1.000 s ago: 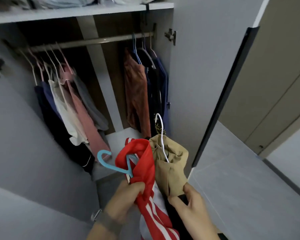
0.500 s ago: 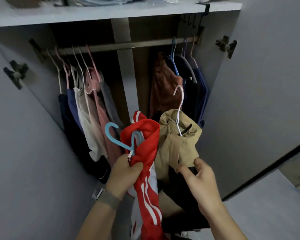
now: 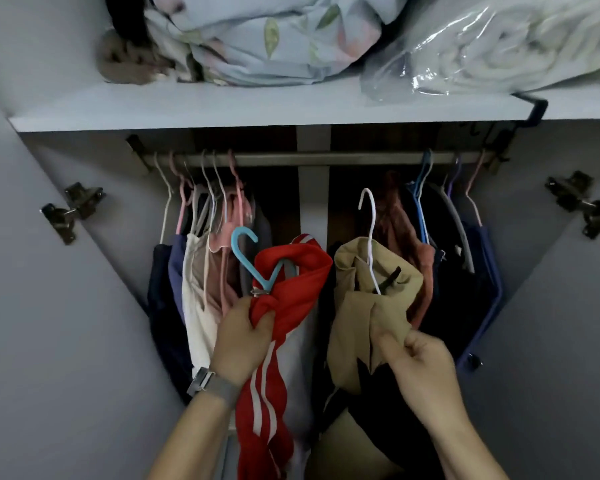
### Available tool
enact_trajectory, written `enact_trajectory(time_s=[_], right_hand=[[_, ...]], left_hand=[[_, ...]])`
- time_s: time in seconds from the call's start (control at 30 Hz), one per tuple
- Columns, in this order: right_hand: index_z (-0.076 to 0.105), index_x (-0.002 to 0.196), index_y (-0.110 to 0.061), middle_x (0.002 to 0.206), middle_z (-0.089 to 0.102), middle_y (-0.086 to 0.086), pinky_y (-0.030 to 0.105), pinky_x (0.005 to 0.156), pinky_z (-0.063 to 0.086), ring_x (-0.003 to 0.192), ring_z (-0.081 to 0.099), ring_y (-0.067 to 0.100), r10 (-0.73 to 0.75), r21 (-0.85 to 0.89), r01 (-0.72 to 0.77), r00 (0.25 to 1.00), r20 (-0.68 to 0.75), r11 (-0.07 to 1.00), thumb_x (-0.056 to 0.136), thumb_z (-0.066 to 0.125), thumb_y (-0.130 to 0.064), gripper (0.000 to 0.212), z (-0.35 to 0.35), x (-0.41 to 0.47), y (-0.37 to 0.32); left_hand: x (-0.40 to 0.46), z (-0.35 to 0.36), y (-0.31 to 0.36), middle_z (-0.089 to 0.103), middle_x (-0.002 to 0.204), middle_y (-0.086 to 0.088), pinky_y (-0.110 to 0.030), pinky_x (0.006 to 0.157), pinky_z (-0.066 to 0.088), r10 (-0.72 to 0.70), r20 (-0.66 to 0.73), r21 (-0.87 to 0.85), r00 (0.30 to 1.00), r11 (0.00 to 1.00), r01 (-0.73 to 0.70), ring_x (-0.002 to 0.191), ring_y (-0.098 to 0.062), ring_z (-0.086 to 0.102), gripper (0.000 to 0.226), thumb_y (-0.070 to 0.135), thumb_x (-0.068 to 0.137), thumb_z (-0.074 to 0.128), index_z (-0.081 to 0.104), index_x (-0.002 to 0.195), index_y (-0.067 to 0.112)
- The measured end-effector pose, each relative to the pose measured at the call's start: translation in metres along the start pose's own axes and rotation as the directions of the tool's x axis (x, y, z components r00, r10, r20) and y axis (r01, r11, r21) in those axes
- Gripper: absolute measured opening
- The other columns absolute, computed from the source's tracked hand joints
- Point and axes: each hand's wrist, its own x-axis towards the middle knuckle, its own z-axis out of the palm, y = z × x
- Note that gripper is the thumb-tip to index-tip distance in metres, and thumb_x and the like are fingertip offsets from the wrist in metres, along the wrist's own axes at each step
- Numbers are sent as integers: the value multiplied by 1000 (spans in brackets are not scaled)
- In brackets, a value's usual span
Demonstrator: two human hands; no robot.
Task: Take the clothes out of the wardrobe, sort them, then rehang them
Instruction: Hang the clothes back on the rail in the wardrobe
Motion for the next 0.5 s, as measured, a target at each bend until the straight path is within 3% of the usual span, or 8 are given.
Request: enact_trajectory(time_s=[0.07, 0.2, 0.37, 0.5], right_hand=[[37, 53, -2, 46, 36, 4, 26, 46, 27, 43, 35, 16, -53, -36, 53, 999, 9, 998, 83, 69, -28, 52, 6, 18, -3], [35, 50, -12, 41, 29, -5, 24, 38, 20, 40, 28, 9, -88, -118, 82, 995, -51, 990, 83, 70, -17, 48, 24, 49, -7], [47, 64, 13, 50, 45, 10, 25, 44, 30, 46, 40, 16, -8, -80, 3, 998, -61, 997, 79, 73, -16, 42, 46, 76, -9], [58, 58, 1, 46, 55, 4, 23, 44, 36, 44, 49, 15, 7, -71, -16, 993, -119, 997, 77, 74, -11, 28, 62, 87, -23]], left_hand=[[21, 0, 3, 64, 92, 3, -6, 66, 40, 14, 1, 36, 1000, 999, -14, 87, -12, 59, 16, 12, 90, 55, 63, 104, 13], [79, -4, 11, 67, 90, -5, -23, 71, 45, 40, -14, 69, 999, 997, -38, 83, -18, 61, 16, 13, 90, 55, 67, 100, 10], [150, -10, 24, 61, 72, -6, -22, 54, 39, 92, -25, 165, 995, 983, -86, 69, -22, 58, 17, 16, 89, 55, 65, 82, 4], [209, -9, 21, 66, 92, -15, -28, 65, 41, 105, -31, 231, 994, 968, -96, 84, -31, 62, 21, 20, 89, 53, 65, 95, 4]])
